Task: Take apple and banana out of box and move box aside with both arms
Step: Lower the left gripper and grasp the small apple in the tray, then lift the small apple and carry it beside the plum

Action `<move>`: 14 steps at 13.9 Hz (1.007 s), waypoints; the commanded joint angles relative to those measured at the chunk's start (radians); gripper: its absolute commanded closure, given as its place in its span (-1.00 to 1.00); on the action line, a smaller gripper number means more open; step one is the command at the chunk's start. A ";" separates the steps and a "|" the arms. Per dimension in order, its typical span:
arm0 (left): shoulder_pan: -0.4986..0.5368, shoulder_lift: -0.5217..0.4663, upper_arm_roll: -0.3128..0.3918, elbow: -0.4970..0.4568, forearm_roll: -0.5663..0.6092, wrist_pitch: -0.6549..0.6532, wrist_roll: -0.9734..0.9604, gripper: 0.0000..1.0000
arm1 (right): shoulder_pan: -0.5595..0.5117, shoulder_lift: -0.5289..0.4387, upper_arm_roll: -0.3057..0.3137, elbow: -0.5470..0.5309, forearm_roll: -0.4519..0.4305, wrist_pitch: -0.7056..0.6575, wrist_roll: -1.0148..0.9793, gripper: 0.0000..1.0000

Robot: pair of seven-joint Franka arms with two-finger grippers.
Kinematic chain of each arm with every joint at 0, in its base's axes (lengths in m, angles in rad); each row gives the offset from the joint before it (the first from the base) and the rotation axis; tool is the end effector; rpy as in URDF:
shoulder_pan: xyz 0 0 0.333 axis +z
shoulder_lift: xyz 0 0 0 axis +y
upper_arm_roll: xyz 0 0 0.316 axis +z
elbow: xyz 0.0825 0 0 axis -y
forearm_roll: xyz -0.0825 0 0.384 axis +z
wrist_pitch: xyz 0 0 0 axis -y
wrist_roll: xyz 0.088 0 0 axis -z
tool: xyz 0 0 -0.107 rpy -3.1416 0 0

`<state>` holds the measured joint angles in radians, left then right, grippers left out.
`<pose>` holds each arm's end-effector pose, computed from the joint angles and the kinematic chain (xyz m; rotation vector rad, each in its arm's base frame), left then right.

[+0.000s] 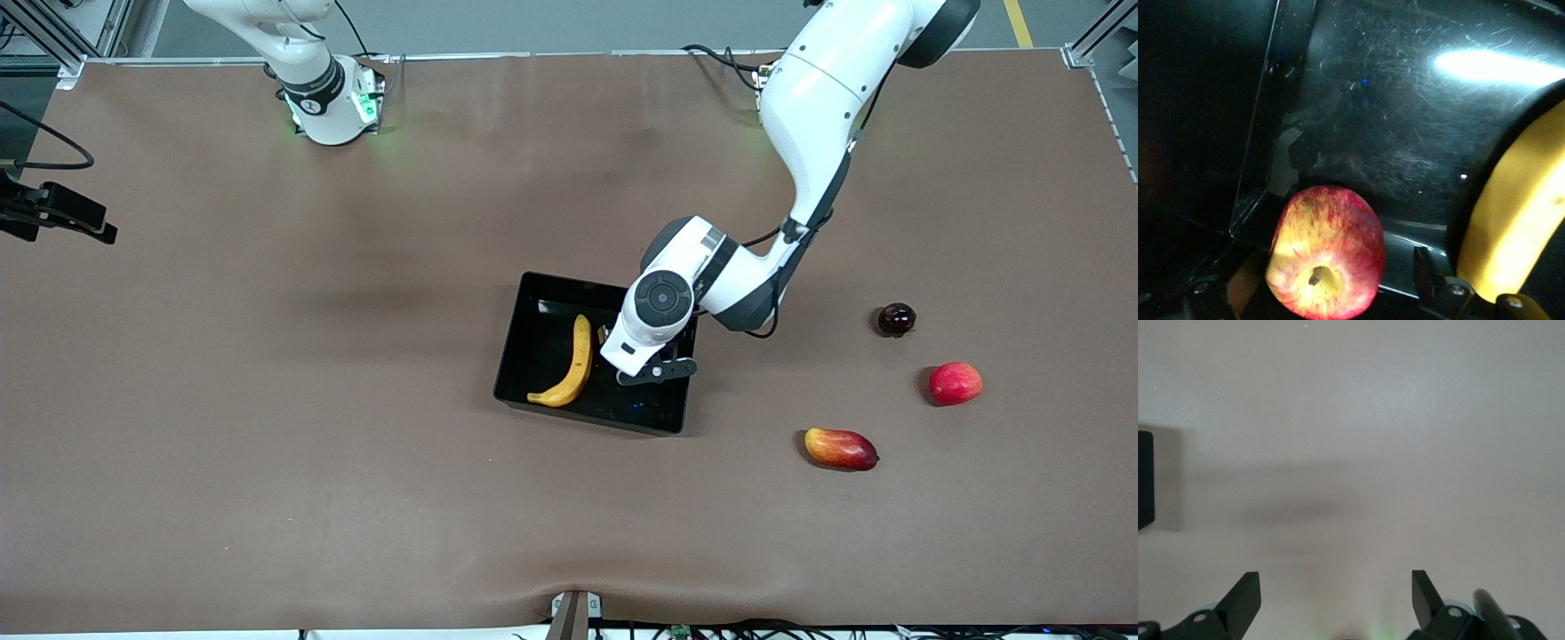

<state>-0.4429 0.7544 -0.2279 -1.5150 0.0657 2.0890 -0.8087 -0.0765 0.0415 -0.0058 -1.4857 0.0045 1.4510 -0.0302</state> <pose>0.5587 -0.4099 0.2120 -3.0888 -0.2291 0.2951 0.5533 -0.0450 0.6311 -3.1298 0.0810 0.1188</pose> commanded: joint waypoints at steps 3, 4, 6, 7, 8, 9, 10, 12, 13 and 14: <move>-0.011 0.016 0.009 0.012 0.026 -0.004 -0.012 -0.81 | -0.005 0.009 0.003 0.013 0.003 -0.006 -0.011 -1.00; -0.011 0.011 0.009 0.015 0.028 -0.009 -0.009 -0.29 | -0.006 0.009 0.003 0.013 0.003 -0.006 -0.011 -1.00; -0.007 -0.001 0.009 0.025 0.026 -0.014 -0.010 0.81 | -0.006 0.009 0.003 0.013 0.005 -0.007 -0.010 -1.00; -0.005 -0.015 0.009 0.027 0.025 -0.014 -0.010 1.00 | -0.006 0.009 0.003 0.013 0.005 -0.007 -0.010 -1.00; 0.004 -0.036 0.009 0.027 0.025 -0.014 -0.010 1.00 | -0.008 0.009 0.004 0.013 0.005 -0.006 -0.010 -1.00; 0.007 -0.064 0.015 0.032 0.025 -0.023 -0.010 1.00 | -0.008 0.009 0.003 0.013 0.005 -0.006 -0.010 -1.00; 0.018 -0.093 0.021 0.045 0.026 -0.053 -0.009 1.00 | -0.008 0.009 0.004 0.012 0.005 -0.006 -0.010 -1.00; 0.048 -0.154 0.024 0.087 0.052 -0.145 -0.006 1.00 | -0.009 0.009 0.003 0.013 0.005 -0.006 -0.010 -1.00; 0.082 -0.193 0.021 0.090 0.086 -0.173 0.011 1.00 | -0.009 0.009 0.003 0.013 0.005 -0.006 -0.010 -1.00; 0.123 -0.226 0.019 0.087 0.092 -0.194 0.047 1.00 | -0.008 0.009 0.004 0.013 0.005 -0.007 -0.010 -1.00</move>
<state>-0.3828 0.6120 -0.2035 -1.4101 0.1264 1.9501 -0.8022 -0.0768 0.0458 -0.0066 -1.4857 0.0045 1.4508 -0.0302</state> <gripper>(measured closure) 0.278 0.000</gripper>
